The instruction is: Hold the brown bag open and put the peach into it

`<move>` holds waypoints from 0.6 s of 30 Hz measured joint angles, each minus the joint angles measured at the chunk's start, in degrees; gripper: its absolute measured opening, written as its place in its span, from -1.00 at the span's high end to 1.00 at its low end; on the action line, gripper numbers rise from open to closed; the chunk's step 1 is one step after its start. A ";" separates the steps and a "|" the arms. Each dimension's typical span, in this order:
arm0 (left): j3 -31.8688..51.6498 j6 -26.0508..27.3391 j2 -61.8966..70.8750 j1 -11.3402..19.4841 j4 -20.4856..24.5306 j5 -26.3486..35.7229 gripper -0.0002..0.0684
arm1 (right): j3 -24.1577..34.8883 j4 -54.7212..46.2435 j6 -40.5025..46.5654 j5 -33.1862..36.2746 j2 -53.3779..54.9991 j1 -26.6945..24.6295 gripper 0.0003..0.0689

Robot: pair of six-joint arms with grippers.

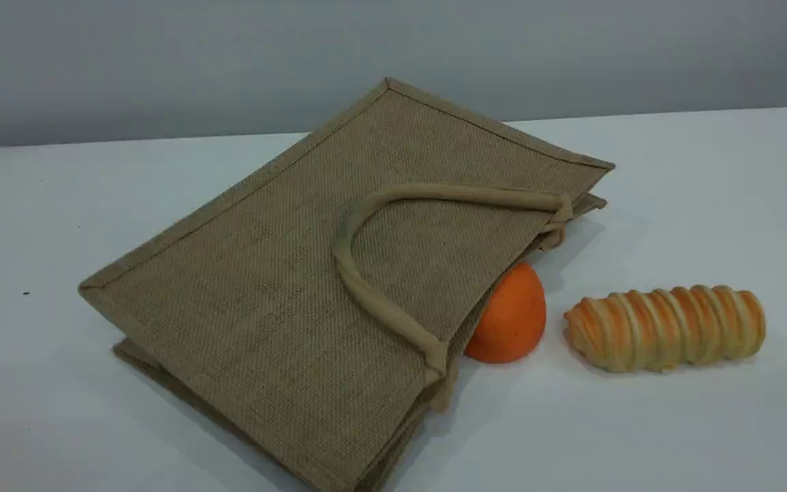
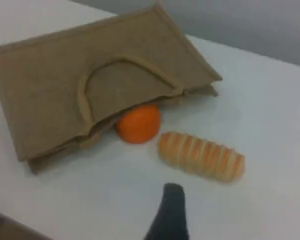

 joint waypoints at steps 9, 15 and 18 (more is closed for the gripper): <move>0.00 -0.05 0.00 0.00 0.00 0.00 -0.52 | -0.05 0.15 0.07 0.01 0.09 -1.07 -0.67; 0.00 -0.05 0.00 0.00 0.00 0.00 -0.52 | -0.05 0.15 0.02 0.01 0.09 -1.07 -0.67; 0.00 -0.05 0.00 0.00 0.00 0.00 -0.52 | -0.05 0.10 0.02 0.01 0.09 -1.07 -0.67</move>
